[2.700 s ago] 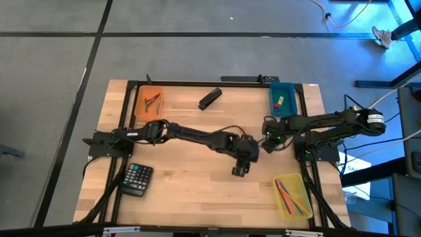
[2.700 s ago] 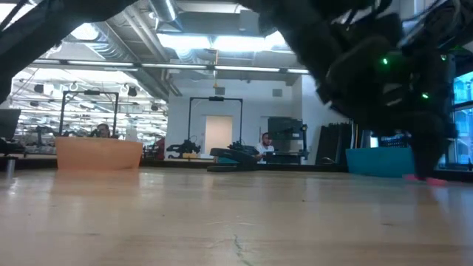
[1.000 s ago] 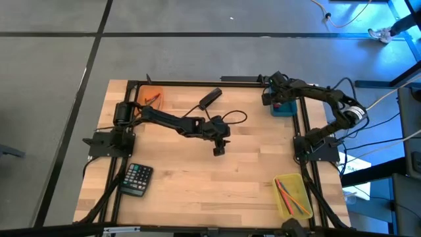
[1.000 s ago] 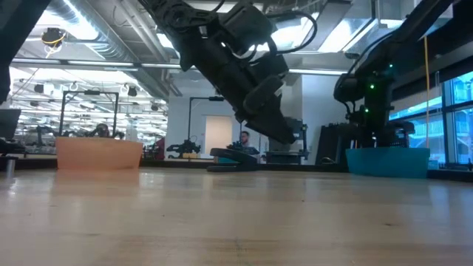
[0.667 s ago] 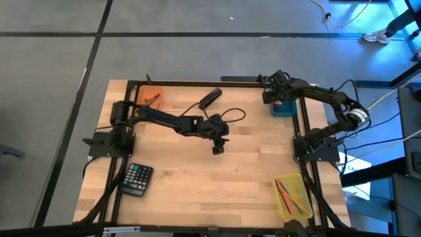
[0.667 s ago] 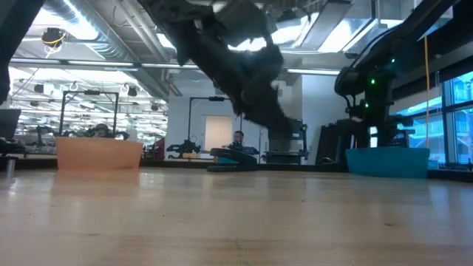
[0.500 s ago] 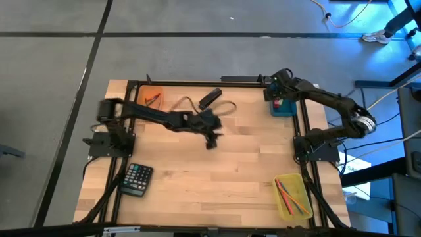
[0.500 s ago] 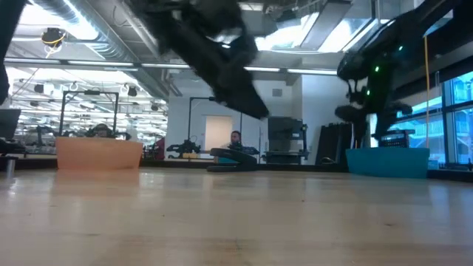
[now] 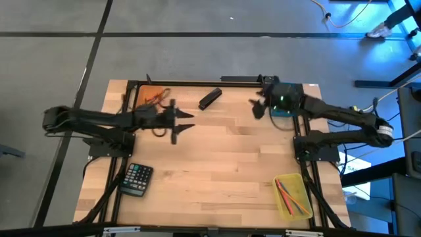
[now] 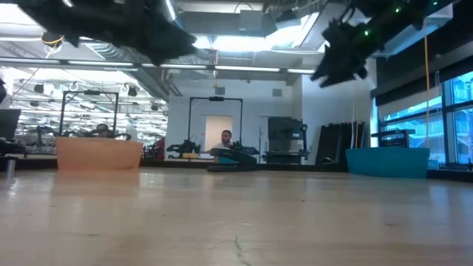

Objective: Sort crayons/erasers/pens/pencils in bins
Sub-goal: Return to Home Position

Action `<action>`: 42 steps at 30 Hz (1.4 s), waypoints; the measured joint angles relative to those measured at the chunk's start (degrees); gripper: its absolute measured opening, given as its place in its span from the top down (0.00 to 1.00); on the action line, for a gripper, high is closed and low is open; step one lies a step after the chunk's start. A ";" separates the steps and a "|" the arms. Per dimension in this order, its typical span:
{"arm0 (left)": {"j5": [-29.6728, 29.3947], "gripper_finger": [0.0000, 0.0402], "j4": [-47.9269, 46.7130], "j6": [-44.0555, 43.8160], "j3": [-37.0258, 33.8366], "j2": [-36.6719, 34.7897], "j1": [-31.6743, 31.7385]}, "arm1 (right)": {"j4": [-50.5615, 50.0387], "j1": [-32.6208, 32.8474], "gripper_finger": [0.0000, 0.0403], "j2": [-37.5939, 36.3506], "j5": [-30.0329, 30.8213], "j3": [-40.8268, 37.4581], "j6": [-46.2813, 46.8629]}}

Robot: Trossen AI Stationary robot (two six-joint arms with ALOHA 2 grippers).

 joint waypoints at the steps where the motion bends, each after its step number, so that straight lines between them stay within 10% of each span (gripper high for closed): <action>1: -0.15 0.58 0.71 0.00 -1.23 -2.54 -0.20 | 2.45 3.12 0.37 -0.02 0.01 -0.62 -0.02; 10: 1.38 0.58 6.15 0.92 -13.92 -20.65 -2.17 | 29.74 24.46 0.44 5.43 5.50 -8.23 -1.84; 19: 1.25 0.61 10.53 0.88 -22.53 -30.00 -2.30 | 41.64 30.62 0.72 9.75 -0.10 -8.01 -9.01; 26: 2.60 0.76 8.94 0.65 -22.97 -36.50 -2.32 | 35.23 30.62 0.97 -0.27 -7.34 -8.00 -13.11; 42: 3.23 0.98 -3.65 2.04 -22.97 -47.00 -2.30 | 25.29 30.48 0.99 -28.12 -11.13 -20.07 -11.49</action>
